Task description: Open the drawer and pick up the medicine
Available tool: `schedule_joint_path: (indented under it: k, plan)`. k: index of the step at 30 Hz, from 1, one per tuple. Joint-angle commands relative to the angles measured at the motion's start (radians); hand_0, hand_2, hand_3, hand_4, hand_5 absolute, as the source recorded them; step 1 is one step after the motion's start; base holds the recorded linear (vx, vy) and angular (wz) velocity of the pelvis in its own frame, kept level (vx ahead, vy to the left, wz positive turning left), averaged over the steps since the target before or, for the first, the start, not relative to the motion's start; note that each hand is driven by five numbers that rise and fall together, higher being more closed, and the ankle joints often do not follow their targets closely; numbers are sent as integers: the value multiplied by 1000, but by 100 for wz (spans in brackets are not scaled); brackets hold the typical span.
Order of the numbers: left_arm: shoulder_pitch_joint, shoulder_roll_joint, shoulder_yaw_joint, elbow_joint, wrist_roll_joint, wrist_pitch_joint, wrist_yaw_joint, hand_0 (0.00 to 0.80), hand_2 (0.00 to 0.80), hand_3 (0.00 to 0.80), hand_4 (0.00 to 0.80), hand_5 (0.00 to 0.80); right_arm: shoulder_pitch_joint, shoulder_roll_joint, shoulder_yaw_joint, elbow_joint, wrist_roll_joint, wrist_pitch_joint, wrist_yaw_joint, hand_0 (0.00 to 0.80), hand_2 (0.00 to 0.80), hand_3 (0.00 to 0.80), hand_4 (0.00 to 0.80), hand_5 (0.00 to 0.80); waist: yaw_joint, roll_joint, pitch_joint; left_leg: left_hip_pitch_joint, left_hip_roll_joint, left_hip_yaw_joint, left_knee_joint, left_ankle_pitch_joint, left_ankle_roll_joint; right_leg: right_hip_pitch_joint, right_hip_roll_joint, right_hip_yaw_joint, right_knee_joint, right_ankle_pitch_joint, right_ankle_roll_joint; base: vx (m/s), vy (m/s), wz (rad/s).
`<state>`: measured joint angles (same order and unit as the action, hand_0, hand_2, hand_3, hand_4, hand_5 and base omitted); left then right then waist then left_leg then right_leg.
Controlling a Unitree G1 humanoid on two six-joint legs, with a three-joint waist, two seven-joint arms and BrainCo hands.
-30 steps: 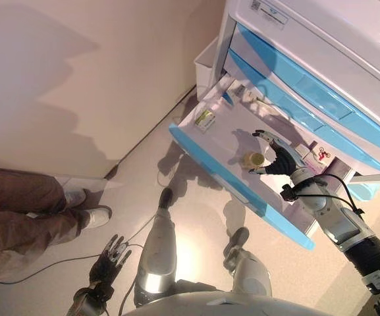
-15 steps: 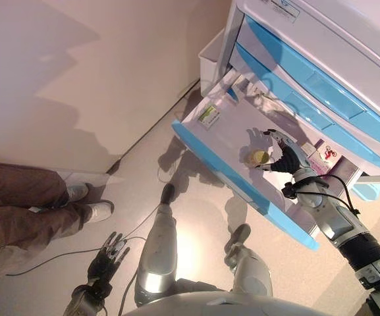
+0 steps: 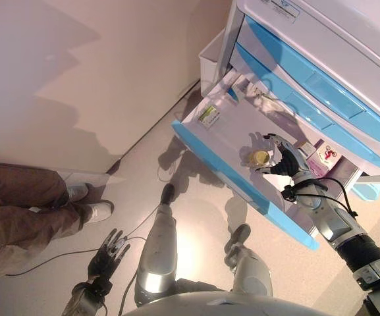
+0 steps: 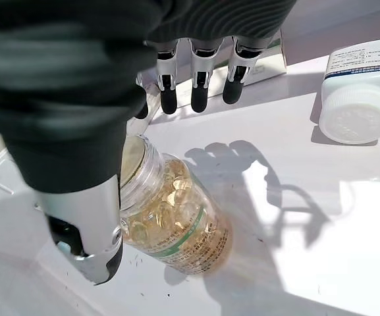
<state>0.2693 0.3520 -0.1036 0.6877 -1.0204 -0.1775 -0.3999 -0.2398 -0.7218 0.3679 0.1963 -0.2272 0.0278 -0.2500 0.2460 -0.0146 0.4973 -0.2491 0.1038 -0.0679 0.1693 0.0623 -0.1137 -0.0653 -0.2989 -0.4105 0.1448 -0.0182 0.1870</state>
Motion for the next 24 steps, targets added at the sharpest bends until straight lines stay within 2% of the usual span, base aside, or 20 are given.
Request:
schedule_joint_path:
  k: [1,24]
  plan:
    - [25,38,-24,-27,10,-11,-14,0,0,0,0,0,-6,-16,4,-16,-13,-16,-1,0,0,0,0,0,11,6,-16,24,2,19,43,-59,59,-79,-9,9,88,52,-26,0,0,0]
    - [10,42,-25,-25,10,-7,-8,0,0,0,0,0,-30,16,29,56,-9,-2,18,0,0,0,0,0,22,3,-6,16,-4,10,39,-56,63,-82,-5,-3,87,53,-30,0,0,0]
